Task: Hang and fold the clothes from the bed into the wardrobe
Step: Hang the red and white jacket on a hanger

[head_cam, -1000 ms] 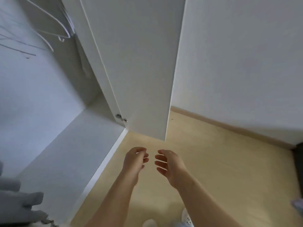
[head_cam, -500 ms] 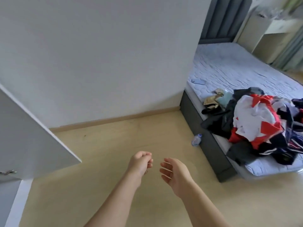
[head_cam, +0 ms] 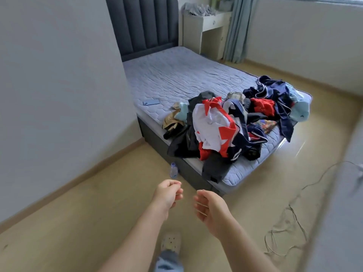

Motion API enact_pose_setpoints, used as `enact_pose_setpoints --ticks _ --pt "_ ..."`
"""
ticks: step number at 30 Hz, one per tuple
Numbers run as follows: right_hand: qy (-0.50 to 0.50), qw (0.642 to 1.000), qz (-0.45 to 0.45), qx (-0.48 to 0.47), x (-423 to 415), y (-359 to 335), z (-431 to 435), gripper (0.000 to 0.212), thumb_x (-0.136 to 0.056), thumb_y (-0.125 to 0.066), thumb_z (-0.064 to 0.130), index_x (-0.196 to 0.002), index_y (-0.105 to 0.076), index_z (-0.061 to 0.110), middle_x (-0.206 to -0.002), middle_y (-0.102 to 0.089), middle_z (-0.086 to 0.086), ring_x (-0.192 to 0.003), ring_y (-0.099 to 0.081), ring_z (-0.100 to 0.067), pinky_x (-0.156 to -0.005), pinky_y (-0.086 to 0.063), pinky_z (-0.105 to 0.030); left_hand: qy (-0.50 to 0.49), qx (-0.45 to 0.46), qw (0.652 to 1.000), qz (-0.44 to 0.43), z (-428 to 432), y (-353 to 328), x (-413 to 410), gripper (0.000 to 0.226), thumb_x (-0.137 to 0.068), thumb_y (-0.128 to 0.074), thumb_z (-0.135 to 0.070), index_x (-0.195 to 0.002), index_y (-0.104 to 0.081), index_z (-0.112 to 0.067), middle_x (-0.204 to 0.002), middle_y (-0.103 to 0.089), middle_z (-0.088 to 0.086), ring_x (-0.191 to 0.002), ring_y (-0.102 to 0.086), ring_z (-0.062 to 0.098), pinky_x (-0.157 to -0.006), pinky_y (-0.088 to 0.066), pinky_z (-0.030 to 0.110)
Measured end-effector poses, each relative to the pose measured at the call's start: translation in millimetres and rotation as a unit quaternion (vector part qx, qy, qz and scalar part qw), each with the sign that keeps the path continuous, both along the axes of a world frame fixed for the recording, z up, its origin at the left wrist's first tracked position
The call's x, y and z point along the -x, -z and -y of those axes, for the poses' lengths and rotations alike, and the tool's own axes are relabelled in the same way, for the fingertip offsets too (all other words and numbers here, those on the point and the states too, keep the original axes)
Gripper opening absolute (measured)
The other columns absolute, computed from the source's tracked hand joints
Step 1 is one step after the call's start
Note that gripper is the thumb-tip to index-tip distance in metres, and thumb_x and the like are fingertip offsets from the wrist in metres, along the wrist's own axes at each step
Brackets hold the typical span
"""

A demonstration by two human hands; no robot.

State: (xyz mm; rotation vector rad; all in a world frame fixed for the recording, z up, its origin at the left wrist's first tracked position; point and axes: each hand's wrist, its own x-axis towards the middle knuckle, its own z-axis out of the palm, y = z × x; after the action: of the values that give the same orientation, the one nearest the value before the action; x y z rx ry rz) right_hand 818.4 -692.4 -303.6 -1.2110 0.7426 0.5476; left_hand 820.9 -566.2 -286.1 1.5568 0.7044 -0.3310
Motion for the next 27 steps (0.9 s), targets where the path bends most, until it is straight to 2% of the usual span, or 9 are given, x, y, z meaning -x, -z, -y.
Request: enact_pose_setpoints --ticks 7,12,18,21,24,27 --pt "0.067 0.998 0.002 0.004 -113 9 43 0.008 -0.091 -0.052 0.012 -0.089 -0.06 0.012 -0.077 -0.063 -0.004 -0.064 -0.054 -0.018 -0.061 -0.042 -0.028 0.068 0.008 0.998 -0.001 40 12 -131 0.015 -0.095 -0.046 -0.017 -0.086 -0.057 -0.019 -0.078 -0.06 -0.001 -0.067 -0.056 0.01 -0.061 -0.04 0.021" --pt "0.088 0.996 -0.016 0.008 -197 13 51 0.008 -0.092 -0.053 0.015 -0.092 -0.06 0.012 -0.08 -0.065 -0.004 -0.069 -0.058 -0.018 -0.062 -0.046 -0.027 0.109 0.001 0.994 0.004 50 15 -219 0.013 -0.095 -0.047 -0.019 -0.089 -0.058 -0.021 -0.083 -0.061 -0.001 -0.075 -0.058 0.012 -0.063 -0.042 0.024" --pt "0.115 0.993 -0.019 -0.008 -285 18 62 0.009 -0.091 -0.054 0.017 -0.093 -0.061 0.013 -0.084 -0.068 -0.005 -0.072 -0.06 -0.019 -0.064 -0.048 -0.028 0.12 -0.019 0.993 -0.008 61 20 -314 0.013 -0.095 -0.047 -0.017 -0.087 -0.058 -0.019 -0.078 -0.06 -0.001 -0.067 -0.056 0.01 -0.058 -0.041 0.02" --pt "0.124 0.992 -0.038 -0.005 -314 23 76 0.011 -0.092 -0.052 0.016 -0.098 -0.06 0.01 -0.085 -0.066 -0.006 -0.071 -0.059 -0.018 -0.061 -0.047 -0.027 0.127 -0.028 0.991 -0.021 72 24 -343 0.014 -0.095 -0.046 -0.018 -0.086 -0.057 -0.02 -0.077 -0.06 -0.001 -0.068 -0.056 0.011 -0.06 -0.041 0.022" --pt "0.109 0.992 -0.054 -0.012 -352 34 101 0.013 -0.091 -0.053 0.015 -0.101 -0.059 0.01 -0.08 -0.063 -0.004 -0.066 -0.056 -0.016 -0.058 -0.045 -0.026 0.113 -0.042 0.992 -0.026 93 35 -384 0.014 -0.095 -0.046 -0.017 -0.087 -0.057 -0.018 -0.076 -0.059 -0.001 -0.067 -0.055 0.012 -0.062 -0.041 0.024" --pt "0.09 0.994 -0.066 -0.004 -382 44 120 0.015 -0.09 -0.052 0.015 -0.103 -0.058 0.01 -0.078 -0.061 -0.003 -0.065 -0.055 -0.015 -0.059 -0.045 -0.026 0.105 -0.045 0.993 -0.034 111 41 -413 0.012 -0.095 -0.046 -0.015 -0.09 -0.057 -0.016 -0.076 -0.058 0.0 -0.065 -0.053 0.011 -0.057 -0.041 0.02"
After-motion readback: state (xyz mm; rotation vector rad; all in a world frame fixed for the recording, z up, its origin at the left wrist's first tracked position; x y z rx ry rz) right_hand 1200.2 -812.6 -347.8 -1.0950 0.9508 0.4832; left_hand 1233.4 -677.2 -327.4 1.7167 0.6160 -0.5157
